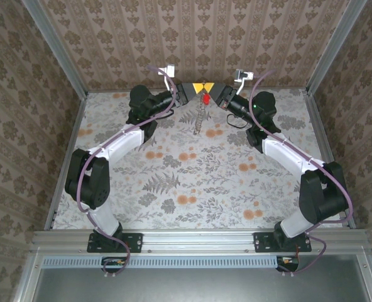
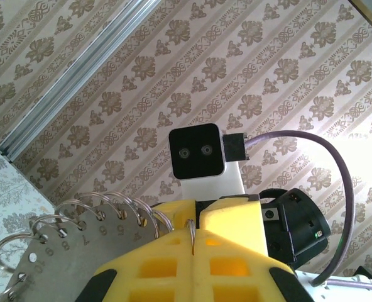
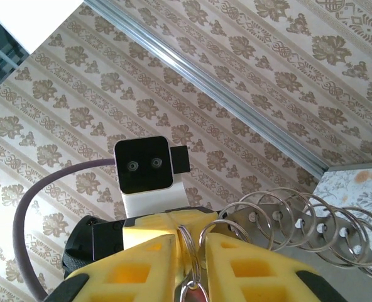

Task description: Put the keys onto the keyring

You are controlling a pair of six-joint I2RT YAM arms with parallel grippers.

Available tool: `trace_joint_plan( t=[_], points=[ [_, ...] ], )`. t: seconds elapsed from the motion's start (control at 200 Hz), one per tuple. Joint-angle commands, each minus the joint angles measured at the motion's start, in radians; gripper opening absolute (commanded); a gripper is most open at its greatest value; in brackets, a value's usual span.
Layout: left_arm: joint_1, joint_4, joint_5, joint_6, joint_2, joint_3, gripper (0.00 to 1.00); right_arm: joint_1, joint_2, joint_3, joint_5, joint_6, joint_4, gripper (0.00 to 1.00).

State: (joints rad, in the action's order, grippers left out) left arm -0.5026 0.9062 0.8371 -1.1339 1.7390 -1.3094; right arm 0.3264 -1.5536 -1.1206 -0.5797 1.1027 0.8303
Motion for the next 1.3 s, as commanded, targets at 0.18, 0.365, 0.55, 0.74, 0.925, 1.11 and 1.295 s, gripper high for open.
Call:
trace_joint_plan(
  t=[0.18,0.365,0.55,0.74,0.925,1.11,1.295],
  points=[
    [-0.004,0.059,0.006,-0.003,0.004,-0.002,0.0,0.009,-0.006,-0.041,-0.027,-0.01,0.015,0.09],
    [-0.005,0.037,0.011,0.016,0.001,-0.011,0.0,0.007,-0.004,-0.036,-0.038,-0.021,0.006,0.0],
    [0.021,-0.068,0.031,0.114,-0.042,-0.016,0.25,-0.012,0.008,-0.04,-0.067,-0.072,-0.057,0.0],
    [0.088,-0.305,0.09,0.3,-0.124,-0.04,0.41,-0.045,0.007,-0.08,-0.166,-0.155,-0.158,0.0],
    [0.125,-0.607,0.184,0.517,-0.15,-0.122,0.47,-0.077,-0.008,-0.14,-0.306,-0.284,-0.305,0.0],
    [0.13,-0.902,0.311,0.726,-0.114,-0.257,0.48,-0.099,-0.033,-0.223,-0.45,-0.45,-0.485,0.0],
    [0.128,-0.965,0.39,0.769,-0.071,-0.32,0.4,-0.106,-0.055,-0.261,-0.488,-0.498,-0.555,0.0]
  ],
)
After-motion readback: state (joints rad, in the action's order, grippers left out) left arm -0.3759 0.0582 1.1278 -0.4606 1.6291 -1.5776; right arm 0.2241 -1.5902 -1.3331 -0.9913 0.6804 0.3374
